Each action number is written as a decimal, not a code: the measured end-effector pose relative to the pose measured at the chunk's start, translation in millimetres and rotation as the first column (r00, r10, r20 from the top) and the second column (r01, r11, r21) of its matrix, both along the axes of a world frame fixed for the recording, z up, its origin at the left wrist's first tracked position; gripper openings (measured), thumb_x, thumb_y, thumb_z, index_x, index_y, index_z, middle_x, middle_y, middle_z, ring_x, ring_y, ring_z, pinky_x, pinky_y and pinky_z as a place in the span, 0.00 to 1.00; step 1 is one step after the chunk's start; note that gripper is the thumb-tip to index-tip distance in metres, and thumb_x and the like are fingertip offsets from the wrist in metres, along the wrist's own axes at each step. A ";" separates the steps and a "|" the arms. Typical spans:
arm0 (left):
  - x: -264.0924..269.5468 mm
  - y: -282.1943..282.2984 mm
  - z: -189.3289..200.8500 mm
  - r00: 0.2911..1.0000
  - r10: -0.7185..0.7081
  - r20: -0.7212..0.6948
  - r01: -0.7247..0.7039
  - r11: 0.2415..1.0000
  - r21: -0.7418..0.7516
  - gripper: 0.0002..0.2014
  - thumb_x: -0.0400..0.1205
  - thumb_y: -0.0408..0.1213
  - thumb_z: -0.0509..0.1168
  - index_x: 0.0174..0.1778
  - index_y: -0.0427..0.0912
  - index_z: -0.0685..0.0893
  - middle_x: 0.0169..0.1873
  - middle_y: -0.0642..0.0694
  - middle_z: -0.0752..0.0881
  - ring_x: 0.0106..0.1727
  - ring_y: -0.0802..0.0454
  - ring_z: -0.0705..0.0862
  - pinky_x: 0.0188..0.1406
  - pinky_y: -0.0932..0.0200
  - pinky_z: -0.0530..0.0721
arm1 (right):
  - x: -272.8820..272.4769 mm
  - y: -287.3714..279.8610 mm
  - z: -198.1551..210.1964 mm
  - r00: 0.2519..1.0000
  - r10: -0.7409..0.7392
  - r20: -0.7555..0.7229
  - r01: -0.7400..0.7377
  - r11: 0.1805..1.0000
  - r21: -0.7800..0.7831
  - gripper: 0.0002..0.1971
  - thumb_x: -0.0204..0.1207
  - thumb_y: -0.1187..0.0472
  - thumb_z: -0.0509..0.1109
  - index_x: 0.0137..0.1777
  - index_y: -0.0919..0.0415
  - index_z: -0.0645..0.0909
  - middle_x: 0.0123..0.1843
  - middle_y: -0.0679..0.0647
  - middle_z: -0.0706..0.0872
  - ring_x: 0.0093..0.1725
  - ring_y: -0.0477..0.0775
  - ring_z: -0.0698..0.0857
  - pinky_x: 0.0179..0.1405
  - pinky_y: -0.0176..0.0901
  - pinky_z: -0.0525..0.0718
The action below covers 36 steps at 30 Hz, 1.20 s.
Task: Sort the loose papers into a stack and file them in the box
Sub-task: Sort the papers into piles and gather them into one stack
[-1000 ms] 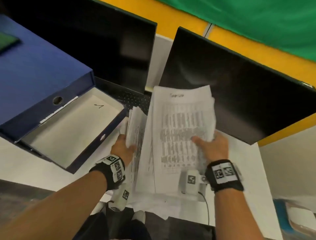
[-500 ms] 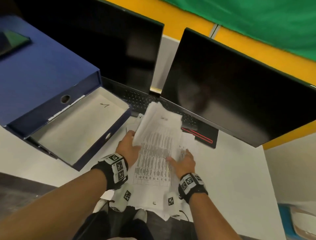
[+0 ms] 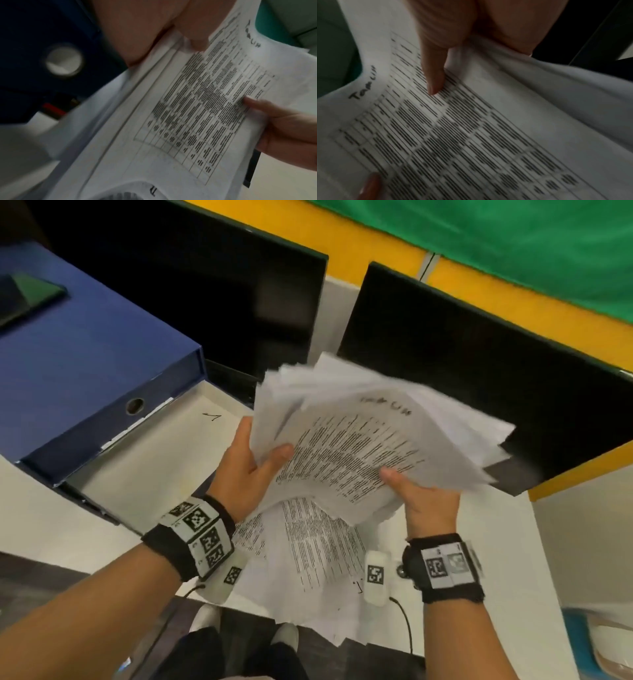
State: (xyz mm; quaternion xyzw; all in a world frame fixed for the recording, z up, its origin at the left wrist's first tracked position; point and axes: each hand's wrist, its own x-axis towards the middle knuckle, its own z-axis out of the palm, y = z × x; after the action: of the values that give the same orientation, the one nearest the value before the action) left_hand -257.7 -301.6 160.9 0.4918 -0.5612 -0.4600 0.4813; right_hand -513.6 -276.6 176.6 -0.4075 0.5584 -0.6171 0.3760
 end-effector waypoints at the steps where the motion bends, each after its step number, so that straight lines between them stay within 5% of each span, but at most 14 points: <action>1: 1.6 -0.6 -9.3 1.000 -0.013 0.021 0.012 0.998 0.054 0.33 0.78 0.55 0.71 0.75 0.44 0.71 0.64 0.51 0.84 0.65 0.53 0.84 0.59 0.44 0.87 | 1.4 -0.9 -4.5 1.000 0.005 -0.022 -0.004 1.000 0.020 0.25 0.60 0.77 0.83 0.57 0.63 0.86 0.50 0.53 0.93 0.52 0.52 0.92 0.45 0.40 0.89; 5: -1.1 -5.5 -30.3 1.000 0.000 0.020 -0.003 0.989 0.146 0.39 0.70 0.49 0.80 0.75 0.52 0.70 0.65 0.54 0.84 0.67 0.56 0.83 0.61 0.49 0.87 | 5.3 -9.0 -19.6 0.993 0.017 -0.113 -0.003 0.992 0.123 0.24 0.61 0.73 0.85 0.56 0.57 0.86 0.48 0.49 0.93 0.50 0.49 0.92 0.42 0.41 0.91; 11: -6.1 -8.3 -23.9 0.983 0.092 -0.158 -0.069 0.987 0.145 0.22 0.70 0.29 0.80 0.57 0.52 0.87 0.50 0.56 0.92 0.55 0.59 0.90 0.51 0.60 0.89 | 12.2 -9.8 -12.7 0.999 -0.015 0.042 0.012 0.998 0.067 0.21 0.64 0.77 0.82 0.54 0.57 0.86 0.47 0.49 0.94 0.48 0.49 0.92 0.41 0.40 0.90; 13: -8.2 -3.1 -33.3 0.987 0.062 -0.145 -0.036 0.984 0.176 0.20 0.72 0.31 0.78 0.57 0.55 0.87 0.50 0.56 0.92 0.55 0.60 0.89 0.54 0.58 0.89 | 11.8 -9.6 -37.5 1.000 0.001 0.030 -0.007 0.978 0.208 0.23 0.63 0.74 0.84 0.57 0.59 0.85 0.49 0.49 0.93 0.50 0.50 0.92 0.46 0.45 0.91; 15: -11.7 -0.2 -41.6 0.994 0.089 -0.059 -0.075 0.975 0.207 0.15 0.75 0.37 0.76 0.53 0.60 0.86 0.49 0.57 0.91 0.54 0.61 0.89 0.56 0.56 0.88 | 12.5 -11.2 -78.6 0.989 0.066 -0.136 0.011 0.866 0.500 0.28 0.59 0.65 0.88 0.59 0.59 0.83 0.54 0.49 0.91 0.55 0.52 0.90 0.53 0.46 0.89; 17: -14.8 -4.7 -39.6 0.986 0.164 0.011 -0.163 0.968 0.192 0.05 0.78 0.41 0.74 0.46 0.56 0.88 0.41 0.54 0.91 0.43 0.58 0.90 0.43 0.55 0.89 | 13.4 -12.1 -119.4 0.871 0.258 -0.418 0.121 0.712 0.692 0.40 0.54 0.52 0.90 0.66 0.59 0.79 0.64 0.53 0.85 0.64 0.57 0.85 0.60 0.47 0.86; 19: -13.9 -11.2 -27.1 0.964 0.258 0.059 -0.264 0.953 0.147 0.06 0.79 0.42 0.73 0.36 0.52 0.86 0.29 0.55 0.86 0.28 0.61 0.83 0.30 0.60 0.81 | 17.7 -8.6 -146.6 0.626 0.510 -0.590 0.237 0.596 0.767 0.60 0.50 0.38 0.87 0.80 0.61 0.64 0.79 0.57 0.70 0.77 0.61 0.71 0.73 0.57 0.76; 21: -10.1 -18.4 -13.5 0.947 0.314 0.072 -0.320 0.944 0.082 0.07 0.80 0.43 0.72 0.36 0.49 0.87 0.30 0.56 0.86 0.30 0.63 0.84 0.29 0.66 0.80 | 21.6 -5.6 -156.8 0.450 0.650 -0.612 0.289 0.542 0.789 0.68 0.53 0.33 0.83 0.86 0.58 0.48 0.85 0.56 0.55 0.82 0.63 0.59 0.77 0.63 0.66; 22: -8.0 -21.2 -6.0 0.939 0.335 0.075 -0.339 0.939 0.049 0.06 0.80 0.43 0.72 0.38 0.49 0.87 0.31 0.56 0.86 0.32 0.64 0.85 0.30 0.69 0.81 | 23.7 -5.8 -157.2 0.436 0.666 -0.606 0.291 0.532 0.795 0.69 0.54 0.34 0.83 0.87 0.57 0.45 0.86 0.56 0.53 0.83 0.63 0.57 0.77 0.65 0.65; 24: -3.8 -25.8 5.7 0.930 0.366 0.028 -0.367 0.929 0.044 0.04 0.80 0.43 0.73 0.43 0.48 0.88 0.34 0.57 0.87 0.35 0.64 0.86 0.32 0.70 0.82 | 25.7 -9.1 -157.7 0.476 0.660 -0.581 0.276 0.515 0.812 0.69 0.55 0.38 0.85 0.87 0.58 0.43 0.84 0.59 0.55 0.82 0.63 0.61 0.77 0.64 0.68; 26: -1.8 -29.4 15.7 0.919 0.393 -0.026 -0.392 0.919 0.049 0.10 0.80 0.43 0.73 0.53 0.44 0.89 0.40 0.54 0.90 0.42 0.60 0.89 0.39 0.64 0.87 | 27.1 -12.5 -157.0 0.609 0.581 -0.540 0.230 0.522 0.822 0.64 0.59 0.49 0.87 0.86 0.62 0.48 0.81 0.62 0.62 0.79 0.63 0.69 0.75 0.59 0.74; 29: -0.2 -32.7 26.4 0.919 0.392 -0.048 -0.391 0.920 0.025 0.12 0.81 0.42 0.72 0.58 0.43 0.89 0.48 0.49 0.91 0.48 0.55 0.90 0.45 0.59 0.89 | 31.0 -11.9 -154.4 0.767 0.412 -0.491 0.214 0.558 0.802 0.36 0.69 0.61 0.82 0.75 0.65 0.70 0.68 0.62 0.82 0.64 0.63 0.85 0.62 0.49 0.86; 32: 1.7 -34.0 32.4 0.920 0.386 -0.060 -0.385 0.922 0.026 0.15 0.80 0.41 0.72 0.62 0.42 0.87 0.53 0.50 0.90 0.52 0.56 0.89 0.50 0.59 0.87 | 30.7 -7.4 -151.4 0.826 0.341 -0.449 0.203 0.563 0.801 0.22 0.72 0.59 0.79 0.64 0.66 0.82 0.59 0.61 0.89 0.53 0.61 0.89 0.50 0.42 0.86; 36: 9.7 -34.4 37.0 0.925 0.373 -0.067 -0.370 0.928 0.051 0.13 0.80 0.40 0.73 0.61 0.47 0.88 0.44 0.62 0.88 0.42 0.70 0.88 0.39 0.71 0.86 | 10.2 2.6 -142.0 0.907 0.111 -0.405 0.284 0.550 0.786 0.20 0.72 0.55 0.79 0.59 0.67 0.84 0.57 0.63 0.89 0.52 0.63 0.89 0.50 0.46 0.87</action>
State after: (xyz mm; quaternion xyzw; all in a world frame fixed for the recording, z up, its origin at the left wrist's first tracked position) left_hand -248.0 -335.9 197.8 0.5803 -0.4306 -0.3892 0.5713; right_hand -503.4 -274.1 34.6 -0.2721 0.8677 -0.1980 0.3658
